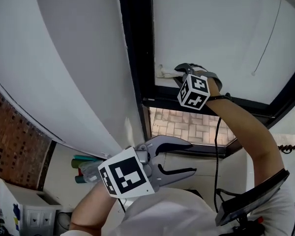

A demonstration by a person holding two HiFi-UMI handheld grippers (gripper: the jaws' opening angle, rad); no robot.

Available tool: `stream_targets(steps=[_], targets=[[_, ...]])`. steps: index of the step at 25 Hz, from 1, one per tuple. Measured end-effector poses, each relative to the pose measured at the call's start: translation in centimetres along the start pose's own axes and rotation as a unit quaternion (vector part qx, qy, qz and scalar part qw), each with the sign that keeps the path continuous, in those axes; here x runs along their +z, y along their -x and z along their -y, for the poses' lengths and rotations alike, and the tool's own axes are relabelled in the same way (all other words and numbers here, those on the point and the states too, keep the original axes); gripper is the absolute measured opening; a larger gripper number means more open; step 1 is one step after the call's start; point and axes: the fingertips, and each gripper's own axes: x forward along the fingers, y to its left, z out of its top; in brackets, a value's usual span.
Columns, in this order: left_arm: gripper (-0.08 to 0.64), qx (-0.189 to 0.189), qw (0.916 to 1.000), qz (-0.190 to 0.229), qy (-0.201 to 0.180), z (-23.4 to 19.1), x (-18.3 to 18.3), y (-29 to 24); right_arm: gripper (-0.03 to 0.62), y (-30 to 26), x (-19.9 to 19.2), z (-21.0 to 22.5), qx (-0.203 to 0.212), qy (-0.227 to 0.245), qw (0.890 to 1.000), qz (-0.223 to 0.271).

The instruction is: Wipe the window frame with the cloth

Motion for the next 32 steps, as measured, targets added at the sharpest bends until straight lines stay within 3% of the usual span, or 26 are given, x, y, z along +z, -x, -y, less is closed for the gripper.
stream_targets(steps=[4, 13, 20, 25, 32], targets=[[0.242, 0.003, 1.0000, 0.000, 0.008, -0.2, -0.4, 0.5, 0.072, -3.3, -2.7, -2.2, 0.014, -0.024, 0.999, -0.030], [0.242, 0.003, 0.9995, -0.012, 0.030, -0.8, -1.6, 0.5, 0.072, -8.7, -4.6, -6.3, 0.023, 0.001, 0.998, -0.063], [0.242, 0.009, 0.9979, -0.036, 0.052, -0.9, -2.8, 0.7, 0.072, -11.6, -4.2, -10.4, 0.044, 0.015, 0.997, -0.062], [0.242, 0.013, 0.9981, -0.026, 0.055, -0.9, -3.4, 0.0, 0.072, -10.8, -4.1, -11.7, 0.058, 0.022, 0.997, -0.053], [0.242, -0.021, 0.9984, -0.025, 0.045, 0.2, -2.1, -1.9, 0.072, -5.9, -3.7, -13.4, 0.067, 0.021, 0.997, -0.031]])
